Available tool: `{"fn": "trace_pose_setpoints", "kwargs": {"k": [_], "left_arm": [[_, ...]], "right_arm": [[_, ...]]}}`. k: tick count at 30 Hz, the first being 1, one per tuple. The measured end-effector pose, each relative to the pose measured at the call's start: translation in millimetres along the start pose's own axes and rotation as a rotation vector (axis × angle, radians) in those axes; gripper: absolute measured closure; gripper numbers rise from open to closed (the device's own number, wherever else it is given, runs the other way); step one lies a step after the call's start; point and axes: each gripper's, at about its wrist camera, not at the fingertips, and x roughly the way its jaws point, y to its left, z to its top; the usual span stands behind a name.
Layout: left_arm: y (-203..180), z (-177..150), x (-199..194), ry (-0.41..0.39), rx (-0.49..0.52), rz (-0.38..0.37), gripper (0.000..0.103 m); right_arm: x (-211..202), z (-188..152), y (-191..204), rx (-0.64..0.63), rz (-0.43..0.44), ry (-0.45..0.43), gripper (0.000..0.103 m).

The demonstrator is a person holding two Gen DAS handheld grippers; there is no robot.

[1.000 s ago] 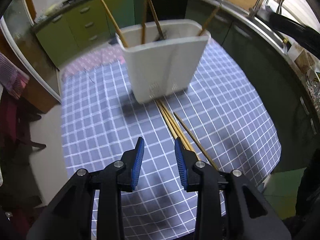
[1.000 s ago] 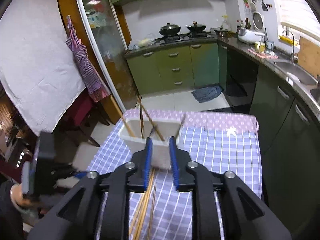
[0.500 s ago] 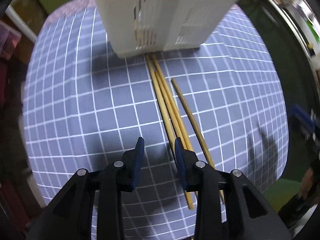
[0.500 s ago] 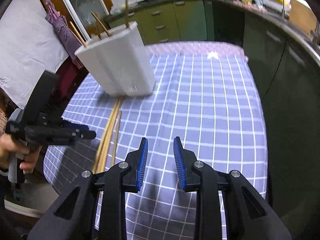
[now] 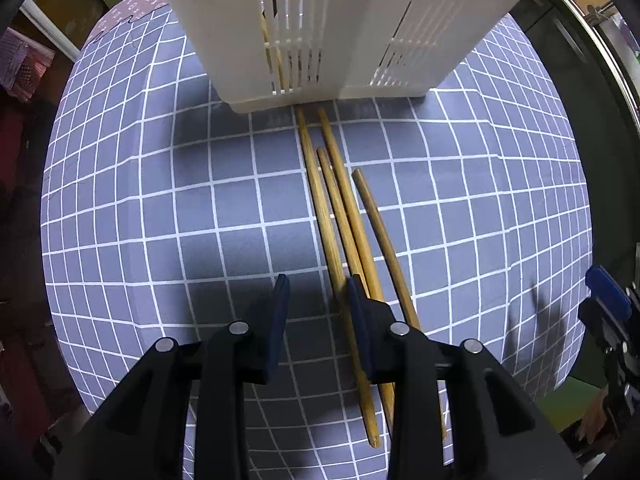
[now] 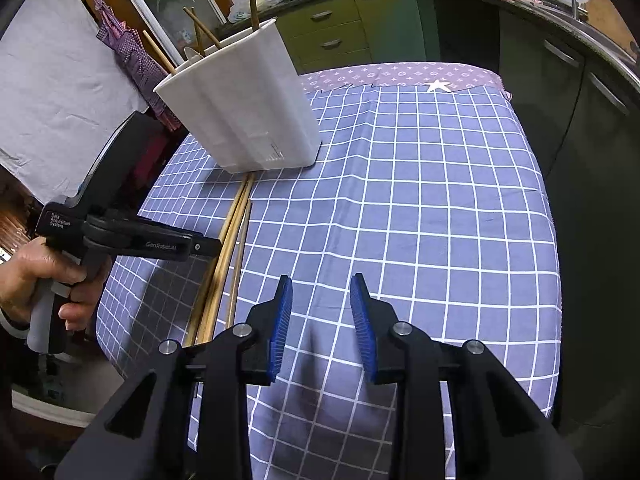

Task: Organize utensils
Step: 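Grasp another wooden chopstick with the left tool and lift it upright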

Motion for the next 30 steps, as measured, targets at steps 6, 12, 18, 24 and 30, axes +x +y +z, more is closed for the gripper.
{"fn": "trace_pose_setpoints", "kwargs": {"k": [6, 12, 18, 24, 30], "left_arm": [[-0.7, 18.5, 3.4, -0.003, -0.024, 0.015, 0.079], [-0.7, 24.8, 5.4, -0.007, 0.01, 0.026, 0.094], [4.7, 18.4, 2.3, -0.022, 0.044, 0.015, 0.096], [16.8, -9.1, -24.0, -0.089, 0.076, -0.005, 0.096], [31.5, -32.0, -63.0, -0.188, 0.098, -0.043, 0.096]], "right_arm": [[-2.4, -1.6, -0.3, 0.004, 0.01, -0.001, 0.072], [-2.3, -2.5, -2.7, 0.01, 0.008, 0.001, 0.07], [1.3, -3.5, 0.8, 0.0, 0.004, 0.016, 0.07], [10.4, -2.4, 7.2, -0.014, -0.007, 0.046, 0.069], [23.9, -1.2, 27.7, -0.064, -0.018, 0.085, 0.069]]}}
